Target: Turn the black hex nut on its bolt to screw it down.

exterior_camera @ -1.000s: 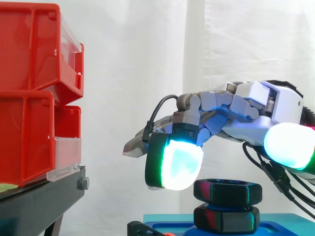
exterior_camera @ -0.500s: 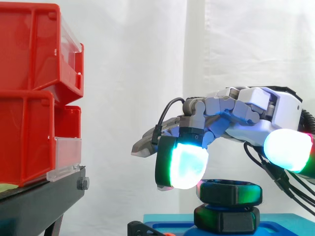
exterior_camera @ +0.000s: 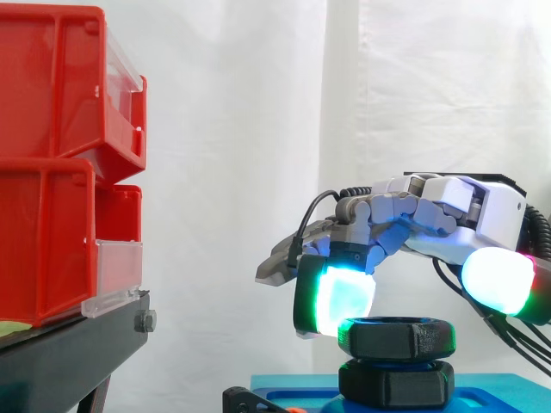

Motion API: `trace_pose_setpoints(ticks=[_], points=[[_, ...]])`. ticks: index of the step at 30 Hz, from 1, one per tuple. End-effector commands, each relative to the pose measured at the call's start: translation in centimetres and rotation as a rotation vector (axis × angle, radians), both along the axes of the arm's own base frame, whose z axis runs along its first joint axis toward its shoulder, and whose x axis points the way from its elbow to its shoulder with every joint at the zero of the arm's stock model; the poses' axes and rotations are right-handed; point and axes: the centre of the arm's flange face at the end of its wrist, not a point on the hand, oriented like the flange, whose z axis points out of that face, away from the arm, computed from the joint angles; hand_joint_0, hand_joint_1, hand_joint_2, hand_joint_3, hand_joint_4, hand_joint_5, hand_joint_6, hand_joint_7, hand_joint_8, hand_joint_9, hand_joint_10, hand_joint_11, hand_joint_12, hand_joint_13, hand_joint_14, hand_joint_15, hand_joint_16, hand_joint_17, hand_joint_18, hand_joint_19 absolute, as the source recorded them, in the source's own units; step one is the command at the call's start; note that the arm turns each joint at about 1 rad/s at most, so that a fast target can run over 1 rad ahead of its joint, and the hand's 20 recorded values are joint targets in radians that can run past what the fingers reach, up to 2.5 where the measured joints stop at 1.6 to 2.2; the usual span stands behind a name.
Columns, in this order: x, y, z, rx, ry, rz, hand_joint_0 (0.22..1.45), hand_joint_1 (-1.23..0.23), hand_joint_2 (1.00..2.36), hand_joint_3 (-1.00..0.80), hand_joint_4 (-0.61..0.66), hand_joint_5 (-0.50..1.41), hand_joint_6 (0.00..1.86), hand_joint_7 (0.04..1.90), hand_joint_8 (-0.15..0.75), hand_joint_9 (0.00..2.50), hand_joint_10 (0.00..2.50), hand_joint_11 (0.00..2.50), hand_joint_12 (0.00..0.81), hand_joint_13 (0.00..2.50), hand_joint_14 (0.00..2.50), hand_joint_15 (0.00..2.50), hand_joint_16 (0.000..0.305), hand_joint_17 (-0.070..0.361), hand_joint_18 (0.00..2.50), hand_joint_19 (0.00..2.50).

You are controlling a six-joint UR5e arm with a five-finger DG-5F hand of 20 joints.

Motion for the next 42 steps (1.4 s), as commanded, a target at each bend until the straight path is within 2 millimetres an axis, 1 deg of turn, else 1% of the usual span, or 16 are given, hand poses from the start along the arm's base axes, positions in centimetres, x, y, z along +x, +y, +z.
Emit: trace_pose_setpoints(ticks=[1, 5, 6, 9, 12, 15, 16, 17, 18, 20, 21, 23, 24, 29, 36, 42], points=[[-0.6, -1.7, 0.0, -0.003, -0.001, 0.002, 0.51, -0.15, 1.00, -0.50, 0.25, -0.04, 0.51, 1.36, 0.311, 1.00, 0.01, 0.23, 0.363, 0.66, 0.00, 0.14, 0.051, 0.115, 0.60, 0.27], [-0.5, -2.1, 0.7, 0.006, -0.002, 0.020, 0.51, -0.14, 1.00, -0.50, 0.25, -0.04, 0.51, 1.36, 0.312, 1.00, 0.01, 0.23, 0.365, 0.66, 0.01, 0.14, 0.052, 0.116, 0.60, 0.27], [-0.3, -2.2, 1.6, 0.014, -0.002, 0.035, 0.51, -0.14, 1.00, -0.50, 0.25, -0.04, 0.51, 1.36, 0.312, 1.00, 0.01, 0.23, 0.365, 0.66, 0.01, 0.14, 0.052, 0.116, 0.60, 0.27], [0.5, -1.4, 2.8, 0.028, 0.001, 0.071, 0.51, -0.14, 1.00, -0.50, 0.26, -0.05, 0.50, 1.36, 0.313, 1.00, 0.01, 0.23, 0.365, 0.66, 0.01, 0.15, 0.052, 0.116, 0.60, 0.27], [0.9, -0.9, 3.4, 0.032, -0.007, 0.077, 0.51, -0.14, 1.00, -0.50, 0.25, -0.05, 0.50, 1.35, 0.313, 0.99, 0.01, 0.23, 0.364, 0.66, 0.01, 0.15, 0.052, 0.116, 0.60, 0.26], [1.5, 0.5, 3.6, 0.036, -0.028, 0.081, 0.51, -0.14, 1.00, -0.50, 0.26, -0.05, 0.50, 1.32, 0.314, 0.99, 0.01, 0.23, 0.365, 0.66, 0.01, 0.15, 0.052, 0.117, 0.60, 0.27], [2.1, 2.1, 3.8, 0.041, -0.044, 0.090, 0.51, -0.14, 1.00, -0.50, 0.26, -0.06, 0.50, 1.32, 0.313, 0.99, 0.01, 0.23, 0.366, 0.66, 0.01, 0.14, 0.052, 0.117, 0.60, 0.26], [2.3, 2.8, 3.9, 0.044, -0.046, 0.096, 0.51, -0.14, 1.00, -0.50, 0.26, -0.06, 0.50, 1.31, 0.314, 0.99, 0.01, 0.23, 0.365, 0.66, 0.01, 0.15, 0.052, 0.117, 0.60, 0.27], [2.7, 4.0, 4.0, 0.049, -0.054, 0.102, 0.51, -0.14, 1.00, -0.50, 0.26, -0.06, 0.50, 1.30, 0.313, 0.99, 0.01, 0.23, 0.364, 0.66, 0.01, 0.14, 0.052, 0.117, 0.60, 0.26], [2.8, 4.4, 4.1, 0.052, -0.059, 0.100, 0.51, -0.14, 1.00, -0.50, 0.26, -0.06, 0.50, 1.29, 0.312, 0.99, 0.01, 0.23, 0.365, 0.66, 0.00, 0.15, 0.052, 0.116, 0.60, 0.27], [3.2, 5.4, 4.1, 0.059, -0.065, 0.095, 0.51, -0.14, 1.00, -0.50, 0.26, -0.06, 0.50, 1.29, 0.312, 0.99, 0.01, 0.23, 0.365, 0.66, 0.00, 0.14, 0.052, 0.117, 0.60, 0.26], [3.9, 8.7, 4.0, 0.068, -0.078, 0.097, 0.51, -0.14, 1.00, -0.50, 0.26, -0.06, 0.50, 1.28, 0.309, 0.99, 0.01, 0.22, 0.365, 0.66, 0.01, 0.15, 0.052, 0.117, 0.60, 0.27], [3.9, 8.7, 4.0, 0.068, -0.078, 0.097, 0.51, -0.14, 1.00, -0.50, 0.26, -0.06, 0.50, 1.28, 0.311, 0.99, 0.01, 0.22, 0.365, 0.66, 0.01, 0.15, 0.052, 0.117, 0.60, 0.27], [4.3, 10.8, 3.7, 0.055, -0.098, 0.093, 0.50, -0.13, 1.00, -0.50, 0.26, -0.06, 0.50, 1.27, 0.312, 0.99, 0.01, 0.22, 0.367, 0.66, 0.01, 0.14, 0.052, 0.116, 0.60, 0.27], [4.3, 12.9, 2.7, 0.061, -0.070, 0.086, 0.50, -0.13, 1.00, -0.50, 0.24, -0.06, 0.50, 1.28, 0.311, 0.99, 0.01, 0.23, 0.366, 0.66, 0.00, 0.14, 0.052, 0.117, 0.60, 0.27], [4.1, 13.2, 2.1, 0.047, -0.074, 0.079, 0.50, -0.13, 1.00, -0.50, 0.19, -0.05, 0.50, 1.30, 0.303, 1.00, 0.01, 0.23, 0.363, 0.66, 0.00, 0.14, 0.051, 0.116, 0.60, 0.27]])
